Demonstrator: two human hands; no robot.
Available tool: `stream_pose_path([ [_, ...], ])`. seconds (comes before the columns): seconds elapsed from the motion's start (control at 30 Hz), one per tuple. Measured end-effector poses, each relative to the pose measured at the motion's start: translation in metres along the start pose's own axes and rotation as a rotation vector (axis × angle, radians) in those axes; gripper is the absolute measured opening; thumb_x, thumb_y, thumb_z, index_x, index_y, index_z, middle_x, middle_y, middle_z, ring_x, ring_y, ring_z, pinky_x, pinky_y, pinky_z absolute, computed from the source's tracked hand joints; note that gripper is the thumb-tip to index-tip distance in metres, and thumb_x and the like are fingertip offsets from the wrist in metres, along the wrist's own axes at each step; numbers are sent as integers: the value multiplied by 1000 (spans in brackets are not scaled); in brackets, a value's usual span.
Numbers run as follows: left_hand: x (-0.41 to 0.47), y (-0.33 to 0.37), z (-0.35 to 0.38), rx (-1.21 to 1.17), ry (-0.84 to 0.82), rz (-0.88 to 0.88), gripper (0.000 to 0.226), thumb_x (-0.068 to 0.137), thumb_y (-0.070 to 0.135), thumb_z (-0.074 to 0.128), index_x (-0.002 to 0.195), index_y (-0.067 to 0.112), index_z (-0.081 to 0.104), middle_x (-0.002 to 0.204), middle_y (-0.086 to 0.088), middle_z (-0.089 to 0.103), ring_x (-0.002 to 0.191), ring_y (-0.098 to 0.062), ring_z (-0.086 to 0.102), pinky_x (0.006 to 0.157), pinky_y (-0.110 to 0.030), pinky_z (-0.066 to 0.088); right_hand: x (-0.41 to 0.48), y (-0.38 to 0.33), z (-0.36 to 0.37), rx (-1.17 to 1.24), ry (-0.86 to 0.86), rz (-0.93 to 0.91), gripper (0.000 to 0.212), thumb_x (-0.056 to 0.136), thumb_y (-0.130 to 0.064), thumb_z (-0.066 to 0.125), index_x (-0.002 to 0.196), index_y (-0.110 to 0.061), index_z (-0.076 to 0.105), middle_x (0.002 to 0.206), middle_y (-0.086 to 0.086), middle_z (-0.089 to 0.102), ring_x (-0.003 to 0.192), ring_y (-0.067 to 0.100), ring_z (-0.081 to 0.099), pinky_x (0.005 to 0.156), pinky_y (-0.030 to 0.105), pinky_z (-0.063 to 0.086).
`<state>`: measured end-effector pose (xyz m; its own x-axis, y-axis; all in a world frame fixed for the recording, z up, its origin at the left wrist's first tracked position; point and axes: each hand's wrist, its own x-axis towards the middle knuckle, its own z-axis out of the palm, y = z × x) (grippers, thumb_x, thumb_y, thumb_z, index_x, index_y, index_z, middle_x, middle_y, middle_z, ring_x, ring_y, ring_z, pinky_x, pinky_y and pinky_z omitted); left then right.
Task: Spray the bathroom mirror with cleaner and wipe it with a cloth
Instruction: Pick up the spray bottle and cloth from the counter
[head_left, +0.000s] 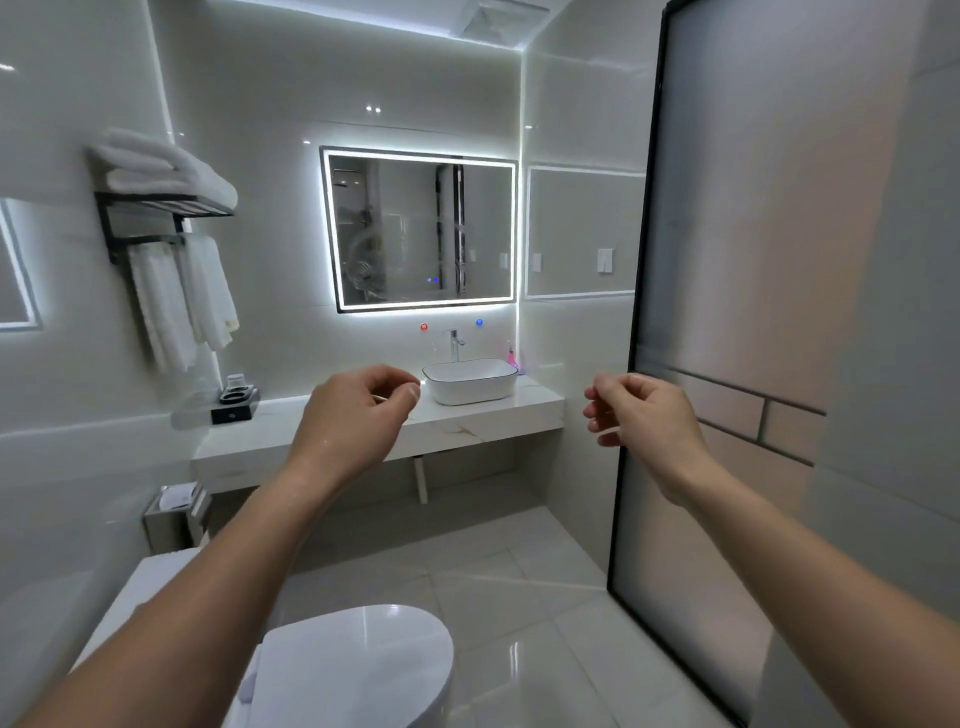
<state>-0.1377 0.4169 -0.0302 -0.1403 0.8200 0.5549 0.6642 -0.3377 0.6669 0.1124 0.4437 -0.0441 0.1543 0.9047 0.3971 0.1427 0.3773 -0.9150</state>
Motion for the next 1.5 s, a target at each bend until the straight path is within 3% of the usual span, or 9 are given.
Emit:
stream_pose_path([
  [0.27,91,-34,67,-8,22,-19,15,90,24,56,85,32,67,80,15,69,78,-2,66,73,-25,53,126,62,2,13,1,-27,26,88,-24,51,69,-13,65,63,2,64,58,13,59,55,26,48],
  [0.87,333,-130,283,-60,-44,4,13,91,22,55,90,24,68,81,12,68,80,-9,65,67,-23,49,382,216,22,7,28,40,26,87,-22,54,67,-11,66,60,2,64,55,12,58,51,24,49],
  [1.17,522,-198,374,-139,-72,28,20,89,21,55,94,16,73,83,6,69,86,-16,67,73,-27,48,562,267,75,-44,64,-42,8,84,-28,61,78,-23,63,74,3,69,63,13,63,53,22,49],
  [1.3,568,-233,402,-118,-104,3,20,90,23,54,96,18,73,84,7,69,86,-14,66,80,-30,52,628,300,104,-45,37,12,11,84,-26,60,83,-16,64,74,4,68,63,15,63,55,26,49],
  [1.5,629,-288,426,-74,-67,-77,20,91,22,54,96,17,72,87,7,69,86,-12,65,75,-21,47,716,351,159,-35,-76,20,7,85,-27,58,82,-23,63,76,2,68,65,14,64,55,26,50],
])
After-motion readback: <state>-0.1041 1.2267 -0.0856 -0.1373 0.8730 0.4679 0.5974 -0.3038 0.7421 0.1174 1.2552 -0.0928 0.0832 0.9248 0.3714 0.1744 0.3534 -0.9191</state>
